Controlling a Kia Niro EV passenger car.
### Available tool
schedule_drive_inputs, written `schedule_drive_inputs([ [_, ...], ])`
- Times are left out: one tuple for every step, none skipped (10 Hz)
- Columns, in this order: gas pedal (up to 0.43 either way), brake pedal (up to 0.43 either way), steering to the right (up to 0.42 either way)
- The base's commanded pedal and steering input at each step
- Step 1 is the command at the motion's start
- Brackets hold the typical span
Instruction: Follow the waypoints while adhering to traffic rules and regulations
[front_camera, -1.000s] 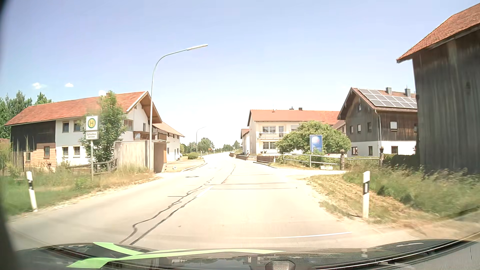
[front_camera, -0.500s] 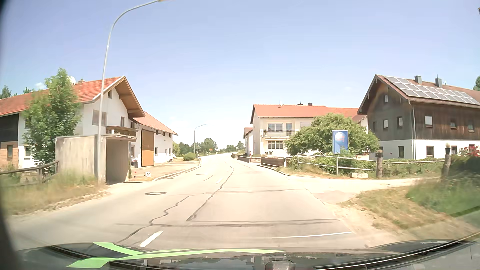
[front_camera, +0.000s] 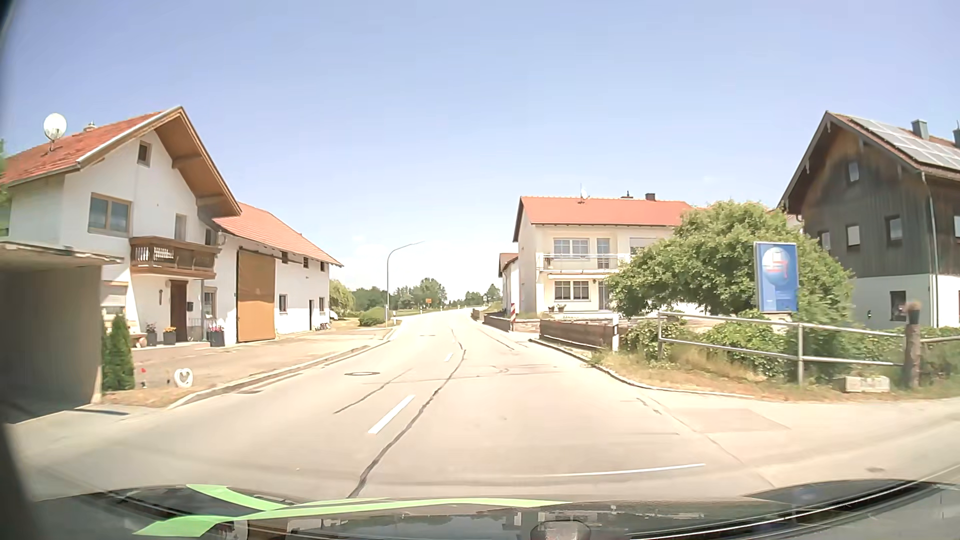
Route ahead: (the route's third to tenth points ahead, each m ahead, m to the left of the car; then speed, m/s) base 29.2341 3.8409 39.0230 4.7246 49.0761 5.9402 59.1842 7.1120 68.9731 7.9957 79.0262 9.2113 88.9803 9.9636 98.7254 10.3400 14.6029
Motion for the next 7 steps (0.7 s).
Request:
schedule_drive_inputs([
  [0.189,0.0,-0.023],
  [0.197,0.0,-0.025],
  [0.22,0.0,-0.026],
  [0.248,0.0,-0.027],
  [0.24,0.0,-0.027],
  [0.24,0.0,-0.028],
  [0.24,0.0,-0.028],
])
